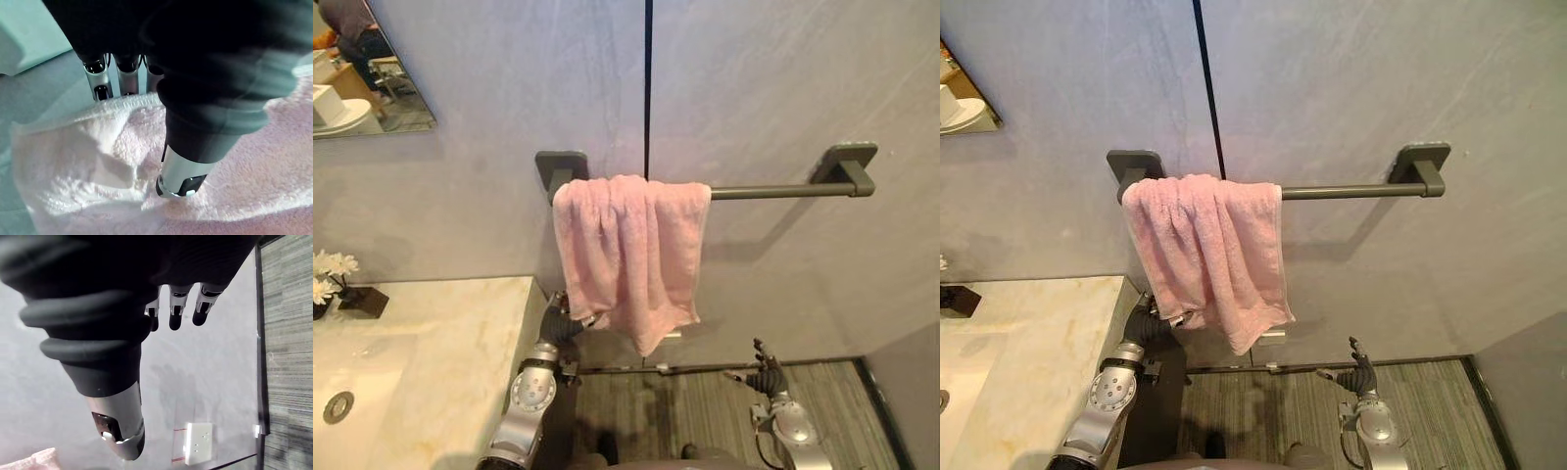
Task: Organize washtable
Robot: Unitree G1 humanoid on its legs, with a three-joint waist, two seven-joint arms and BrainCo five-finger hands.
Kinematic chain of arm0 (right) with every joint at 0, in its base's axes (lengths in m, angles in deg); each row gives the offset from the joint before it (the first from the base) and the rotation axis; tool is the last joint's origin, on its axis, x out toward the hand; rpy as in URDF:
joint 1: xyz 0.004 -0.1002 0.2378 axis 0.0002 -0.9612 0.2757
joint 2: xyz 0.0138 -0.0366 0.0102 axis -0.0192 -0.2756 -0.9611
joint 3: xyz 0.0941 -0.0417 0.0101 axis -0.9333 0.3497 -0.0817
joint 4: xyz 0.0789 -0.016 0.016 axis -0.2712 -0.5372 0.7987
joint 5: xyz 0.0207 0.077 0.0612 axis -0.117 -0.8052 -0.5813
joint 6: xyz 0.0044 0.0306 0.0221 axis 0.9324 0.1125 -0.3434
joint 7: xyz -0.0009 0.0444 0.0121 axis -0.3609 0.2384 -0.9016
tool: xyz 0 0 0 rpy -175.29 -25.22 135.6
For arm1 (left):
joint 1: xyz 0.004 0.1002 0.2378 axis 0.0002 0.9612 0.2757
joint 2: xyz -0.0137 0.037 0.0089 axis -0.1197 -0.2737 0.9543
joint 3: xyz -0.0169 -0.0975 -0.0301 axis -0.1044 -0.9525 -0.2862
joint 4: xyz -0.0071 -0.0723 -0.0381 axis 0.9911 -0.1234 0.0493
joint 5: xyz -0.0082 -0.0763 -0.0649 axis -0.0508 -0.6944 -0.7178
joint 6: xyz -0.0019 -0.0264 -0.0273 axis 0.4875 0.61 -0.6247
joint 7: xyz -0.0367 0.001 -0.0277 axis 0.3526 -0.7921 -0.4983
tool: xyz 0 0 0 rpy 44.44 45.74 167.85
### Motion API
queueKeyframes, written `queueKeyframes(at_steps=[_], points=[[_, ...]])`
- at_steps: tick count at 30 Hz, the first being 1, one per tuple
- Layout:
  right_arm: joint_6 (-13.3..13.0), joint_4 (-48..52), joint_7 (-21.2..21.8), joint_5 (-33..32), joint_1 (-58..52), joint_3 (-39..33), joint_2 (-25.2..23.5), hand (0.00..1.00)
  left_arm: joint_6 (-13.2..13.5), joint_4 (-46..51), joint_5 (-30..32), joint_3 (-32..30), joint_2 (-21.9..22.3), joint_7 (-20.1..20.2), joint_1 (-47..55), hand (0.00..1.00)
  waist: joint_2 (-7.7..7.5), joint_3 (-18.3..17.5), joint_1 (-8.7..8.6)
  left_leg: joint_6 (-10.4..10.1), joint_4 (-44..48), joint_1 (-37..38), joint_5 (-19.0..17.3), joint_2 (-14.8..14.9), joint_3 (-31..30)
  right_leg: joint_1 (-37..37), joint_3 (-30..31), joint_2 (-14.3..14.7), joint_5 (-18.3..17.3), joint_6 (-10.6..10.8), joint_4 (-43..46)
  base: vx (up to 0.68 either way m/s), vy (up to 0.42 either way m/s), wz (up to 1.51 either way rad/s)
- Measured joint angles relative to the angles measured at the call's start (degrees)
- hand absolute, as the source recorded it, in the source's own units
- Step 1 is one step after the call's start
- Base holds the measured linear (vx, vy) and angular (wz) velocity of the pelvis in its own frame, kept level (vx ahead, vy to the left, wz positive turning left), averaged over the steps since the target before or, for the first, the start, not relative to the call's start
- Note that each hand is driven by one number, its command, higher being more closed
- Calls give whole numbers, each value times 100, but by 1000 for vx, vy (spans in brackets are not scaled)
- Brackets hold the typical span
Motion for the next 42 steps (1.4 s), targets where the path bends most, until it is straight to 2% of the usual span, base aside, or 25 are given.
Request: queueKeyframes(at_steps=[3, 8, 15, 26, 27, 37, 42], points=[[-22, 730, 8, -5, -8, 16, 29, 0, 0, -21, 50, -12, -45, 1, 1, 100, 2, -3, 7, -5, -33, 6, 4, -3, 7, 1, 16, -1, 14, 7, -38, -6, -1, -1], [-278, 1674, 251, -124, 61, 304, 254, 0, -1, -23, 77, -21, -96, -1, 2, 100, 16, -55, 14, 20, -98, 18, 48, 2, 17, 11, 29, 7, 58, 9, -95, 12, -3, -1], [-415, 2042, 396, -249, 292, 782, 431, 0, 0, -23, 72, 48, -92, -1, 2, 100, 3, -103, 13, 20, -102, 47, 48, 6, 19, 31, 36, 7, 58, 8, -85, 4, -2, -1], [-410, 2008, 739, -506, 973, 2002, 545, 0, 1, -69, 61, 381, 49, -10, -6, 100, -15, -130, 32, 14, -117, 46, 106, 6, -89, 68, -47, 6, 63, 9, -67, -25, -14, 5], [-410, 2004, 739, -506, 1045, 2073, 523, 100, 1, -108, 60, 433, 64, -17, -28, 100, -15, -130, 37, 13, -119, 39, 116, 6, -116, 74, -75, 5, 62, 8, -69, -18, -19, 13], [-384, 1429, 589, -452, 1493, 2392, 277, 100, 2, -242, 59, 552, 186, -128, -244, 100, -29, -142, 159, 11, -118, 13, 166, 6, -222, 119, -176, 8, 67, 0, -82, -11, -13, 5], [-358, 1045, 461, -446, 1533, 1999, 131, 100, 2, -243, -19, 538, 182, -127, -247, 100, -41, -148, 146, 12, -124, 6, 220, -43, -368, 192, -336, 4, 82, -18, -131, -34, -20, 15]])
